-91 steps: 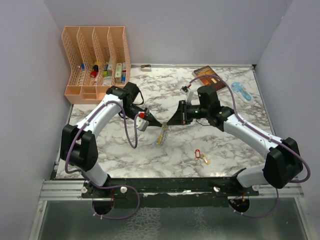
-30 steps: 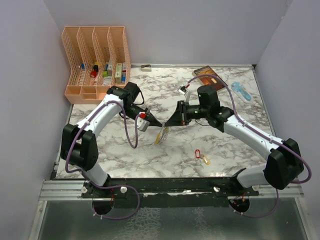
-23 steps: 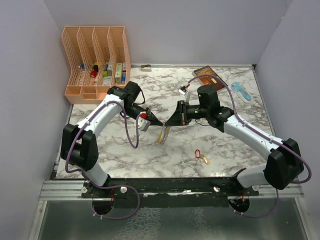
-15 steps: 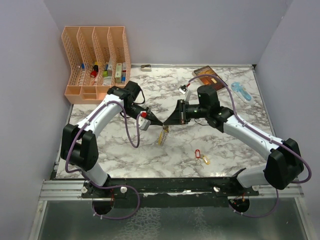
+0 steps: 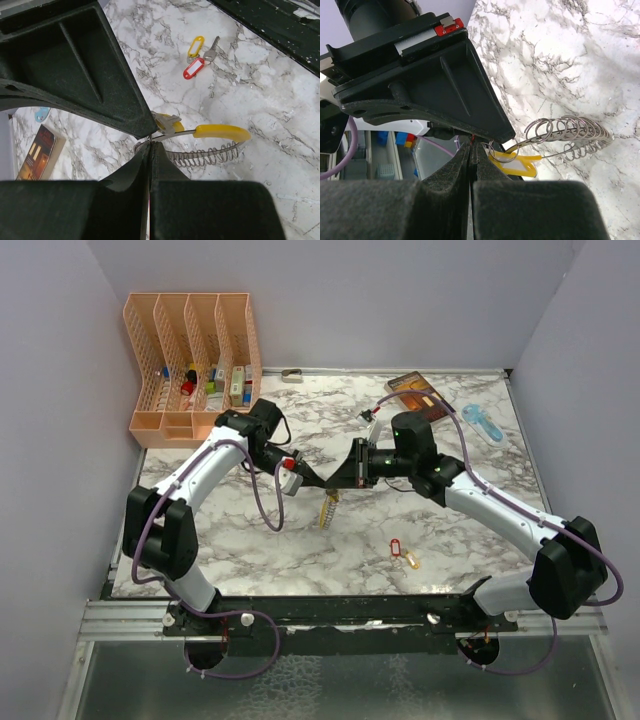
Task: Put the keys on the keyring
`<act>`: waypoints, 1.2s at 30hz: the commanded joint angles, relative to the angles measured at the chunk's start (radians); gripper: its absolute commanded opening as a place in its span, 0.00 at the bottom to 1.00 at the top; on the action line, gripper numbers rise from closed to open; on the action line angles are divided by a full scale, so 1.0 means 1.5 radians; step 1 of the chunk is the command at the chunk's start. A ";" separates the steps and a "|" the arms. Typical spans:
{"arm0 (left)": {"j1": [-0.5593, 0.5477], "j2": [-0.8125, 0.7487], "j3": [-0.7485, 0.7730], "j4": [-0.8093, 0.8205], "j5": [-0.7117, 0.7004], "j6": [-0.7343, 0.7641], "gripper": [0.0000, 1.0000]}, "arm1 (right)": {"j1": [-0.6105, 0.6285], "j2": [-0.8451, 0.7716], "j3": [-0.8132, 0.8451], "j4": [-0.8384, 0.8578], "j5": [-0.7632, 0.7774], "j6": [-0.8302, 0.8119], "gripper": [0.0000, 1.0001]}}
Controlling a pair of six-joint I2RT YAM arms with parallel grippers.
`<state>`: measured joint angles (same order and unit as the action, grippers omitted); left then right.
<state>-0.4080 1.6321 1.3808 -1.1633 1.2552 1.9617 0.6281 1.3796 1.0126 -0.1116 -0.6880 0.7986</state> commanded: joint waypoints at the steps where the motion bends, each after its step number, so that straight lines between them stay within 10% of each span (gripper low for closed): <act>1: -0.004 0.009 0.021 -0.001 0.055 -0.014 0.00 | 0.006 -0.023 0.021 -0.005 0.042 0.009 0.01; 36: -0.003 0.024 0.009 0.071 0.106 -0.082 0.00 | 0.026 -0.045 0.031 -0.024 0.087 0.101 0.27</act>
<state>-0.4080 1.6558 1.3849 -1.0813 1.3346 1.8576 0.6468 1.3472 1.0138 -0.1219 -0.5972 0.9360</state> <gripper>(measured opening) 0.010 0.258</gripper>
